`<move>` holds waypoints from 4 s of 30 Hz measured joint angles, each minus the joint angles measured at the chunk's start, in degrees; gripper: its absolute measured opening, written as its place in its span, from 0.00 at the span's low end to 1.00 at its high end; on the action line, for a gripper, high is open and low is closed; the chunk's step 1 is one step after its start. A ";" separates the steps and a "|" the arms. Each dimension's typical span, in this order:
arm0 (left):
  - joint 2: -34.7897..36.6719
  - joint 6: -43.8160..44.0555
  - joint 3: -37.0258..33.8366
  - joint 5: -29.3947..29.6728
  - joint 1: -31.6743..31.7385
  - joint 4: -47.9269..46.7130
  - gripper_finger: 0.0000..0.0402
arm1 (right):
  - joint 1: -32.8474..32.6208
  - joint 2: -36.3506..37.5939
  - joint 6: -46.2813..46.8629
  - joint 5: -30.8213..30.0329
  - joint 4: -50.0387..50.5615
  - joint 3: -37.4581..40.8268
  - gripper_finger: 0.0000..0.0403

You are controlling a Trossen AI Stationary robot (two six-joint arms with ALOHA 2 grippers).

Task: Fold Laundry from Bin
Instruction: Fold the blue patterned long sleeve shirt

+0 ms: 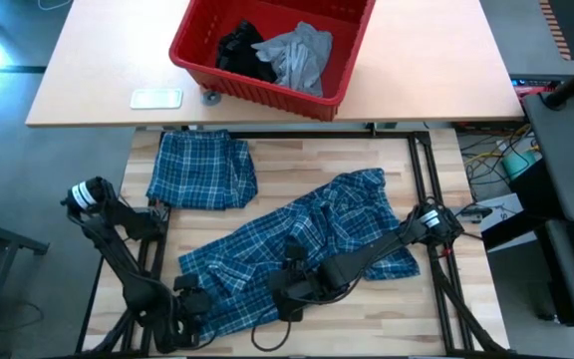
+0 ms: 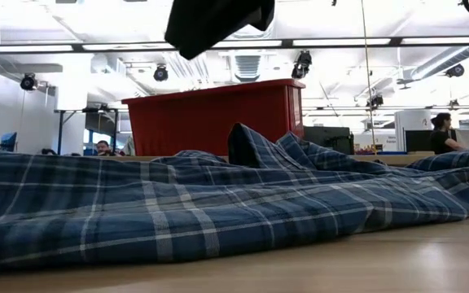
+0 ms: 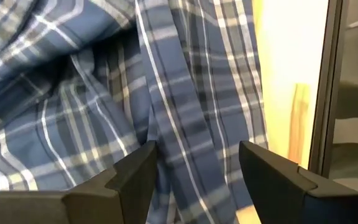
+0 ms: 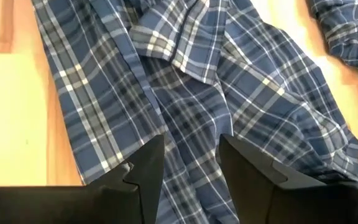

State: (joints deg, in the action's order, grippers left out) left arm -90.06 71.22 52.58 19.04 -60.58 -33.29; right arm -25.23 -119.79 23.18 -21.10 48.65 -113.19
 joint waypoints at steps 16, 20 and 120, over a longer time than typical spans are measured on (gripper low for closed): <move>-5.47 -4.26 4.79 0.26 2.10 1.55 0.17 | -0.78 0.00 3.04 0.03 4.18 0.07 0.34; -5.15 -5.27 8.00 -0.64 2.10 -1.47 0.02 | -1.06 0.00 3.33 0.04 4.25 0.09 0.33; 11.80 -24.86 26.14 13.01 28.14 -28.86 0.00 | 5.32 -35.58 -10.83 -4.56 -67.67 -21.42 0.03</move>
State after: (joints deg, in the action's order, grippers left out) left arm -78.26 46.36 78.72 32.05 -32.45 -62.15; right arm -19.92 -155.37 12.35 -25.66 -19.02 -134.61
